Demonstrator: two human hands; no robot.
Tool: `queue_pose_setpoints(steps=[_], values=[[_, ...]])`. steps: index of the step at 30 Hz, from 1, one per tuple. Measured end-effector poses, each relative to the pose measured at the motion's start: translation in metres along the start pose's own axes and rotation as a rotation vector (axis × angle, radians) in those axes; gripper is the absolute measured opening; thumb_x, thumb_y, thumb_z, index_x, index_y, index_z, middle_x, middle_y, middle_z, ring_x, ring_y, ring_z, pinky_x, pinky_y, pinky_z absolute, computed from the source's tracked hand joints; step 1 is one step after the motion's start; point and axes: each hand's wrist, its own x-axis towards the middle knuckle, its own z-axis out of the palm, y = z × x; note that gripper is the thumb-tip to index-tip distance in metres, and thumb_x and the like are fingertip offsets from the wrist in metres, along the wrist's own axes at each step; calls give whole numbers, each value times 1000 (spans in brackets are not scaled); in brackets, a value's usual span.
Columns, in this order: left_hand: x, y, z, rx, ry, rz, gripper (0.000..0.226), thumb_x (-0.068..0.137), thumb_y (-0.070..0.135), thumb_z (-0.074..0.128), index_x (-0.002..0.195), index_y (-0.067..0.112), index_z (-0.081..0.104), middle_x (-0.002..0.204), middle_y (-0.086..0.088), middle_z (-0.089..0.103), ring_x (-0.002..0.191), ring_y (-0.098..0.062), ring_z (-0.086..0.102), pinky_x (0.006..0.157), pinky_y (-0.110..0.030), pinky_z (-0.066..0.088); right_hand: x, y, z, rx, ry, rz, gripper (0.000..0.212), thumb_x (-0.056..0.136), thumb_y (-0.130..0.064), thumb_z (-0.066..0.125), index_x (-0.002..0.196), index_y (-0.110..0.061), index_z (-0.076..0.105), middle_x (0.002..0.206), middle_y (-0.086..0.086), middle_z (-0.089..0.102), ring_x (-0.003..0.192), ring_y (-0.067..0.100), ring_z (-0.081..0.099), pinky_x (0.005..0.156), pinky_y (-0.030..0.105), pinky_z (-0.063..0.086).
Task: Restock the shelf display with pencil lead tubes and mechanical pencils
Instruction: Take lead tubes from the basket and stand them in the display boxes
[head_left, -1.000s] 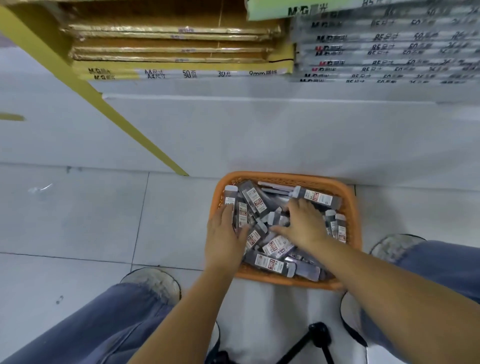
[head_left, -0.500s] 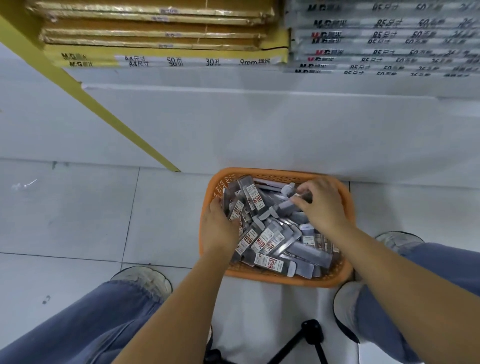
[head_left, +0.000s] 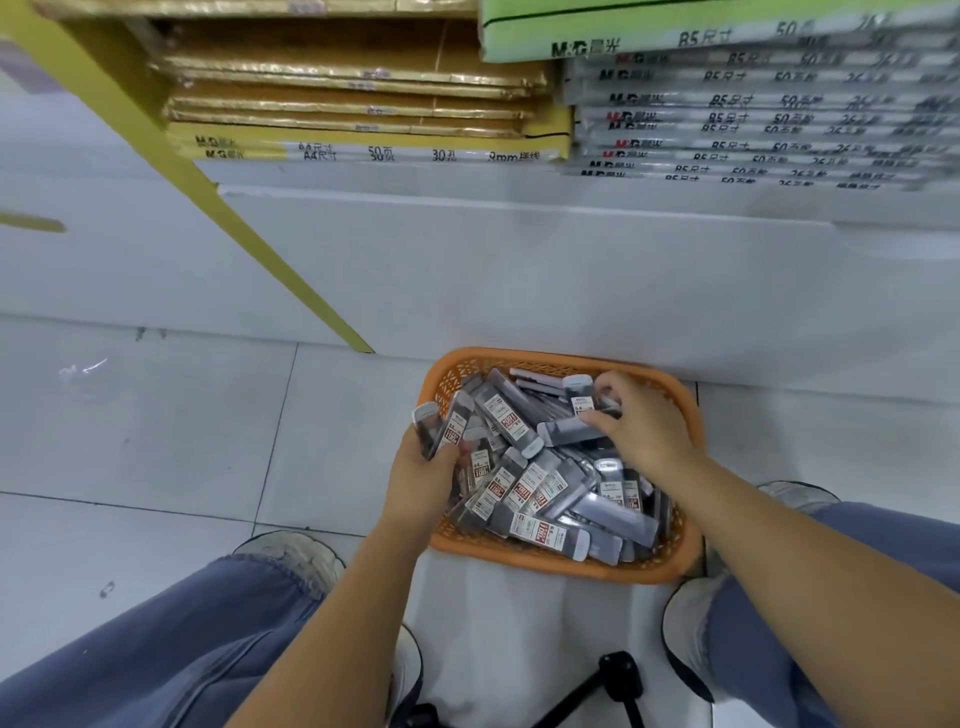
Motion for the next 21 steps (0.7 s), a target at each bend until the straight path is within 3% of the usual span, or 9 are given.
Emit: queue_pose_setpoints(steps=[2, 6, 9, 12, 15, 18, 20, 21], values=[[-6, 5, -1, -129, -67, -72, 21, 100, 11, 56, 109, 29, 63, 88, 1, 79, 77, -16, 77, 60, -31, 60, -2, -4, -3, 104, -19, 39, 27, 88, -37, 68, 108, -26, 55, 109, -8, 64, 95, 13, 61, 77, 31, 48], [-17, 18, -3, -296, -202, -141, 30, 97, -6, 51, 118, 13, 63, 86, -3, 78, 74, -20, 76, 61, -34, 59, -11, -11, -18, 294, -9, 57, 19, 87, -38, 69, 99, -39, 54, 104, -18, 61, 89, -2, 57, 67, 14, 38], [-26, 35, 2, -289, -259, -112, 24, 96, -5, 55, 115, 7, 64, 85, -6, 78, 78, -23, 76, 69, -39, 61, -20, -21, -35, 362, 26, 42, 18, 81, -47, 70, 88, -49, 53, 103, -20, 65, 99, 5, 61, 82, 31, 51], [-40, 47, 10, -234, -278, -58, 13, 96, 8, 65, 106, 13, 69, 95, -11, 76, 88, -29, 71, 88, -48, 57, -36, -31, -48, 424, 16, 27, 22, 79, -48, 72, 87, -57, 53, 103, -20, 66, 98, 5, 62, 77, 33, 55], [-59, 56, 15, -185, -325, 10, 14, 93, 19, 72, 107, 19, 71, 106, -9, 77, 97, -28, 73, 89, -44, 58, -51, -42, -56, 550, 20, 11, 19, 82, -39, 74, 90, -46, 58, 106, -15, 68, 97, 6, 64, 72, 31, 58], [-78, 66, 15, -178, -364, 69, 22, 89, 19, 76, 110, 17, 69, 108, -8, 77, 98, -25, 74, 83, -39, 61, -64, -61, -69, 640, 48, -49, 18, 85, -27, 74, 92, -36, 60, 105, -13, 68, 96, 1, 64, 74, 18, 52], [-88, 78, 12, -207, -344, 126, 30, 88, 13, 76, 116, 9, 66, 111, -16, 75, 99, -32, 73, 83, -45, 62, -74, -78, -83, 686, 70, -101, 17, 86, -26, 73, 95, -34, 62, 104, -14, 68, 94, 0, 66, 71, 13, 51], [-94, 86, 9, -220, -331, 154, 32, 88, 12, 76, 117, 6, 66, 111, -18, 74, 100, -35, 73, 86, -50, 60, -79, -86, -90, 734, 69, -118, 16, 87, -25, 72, 97, -32, 63, 105, -10, 69, 90, 5, 69, 67, 18, 54]])
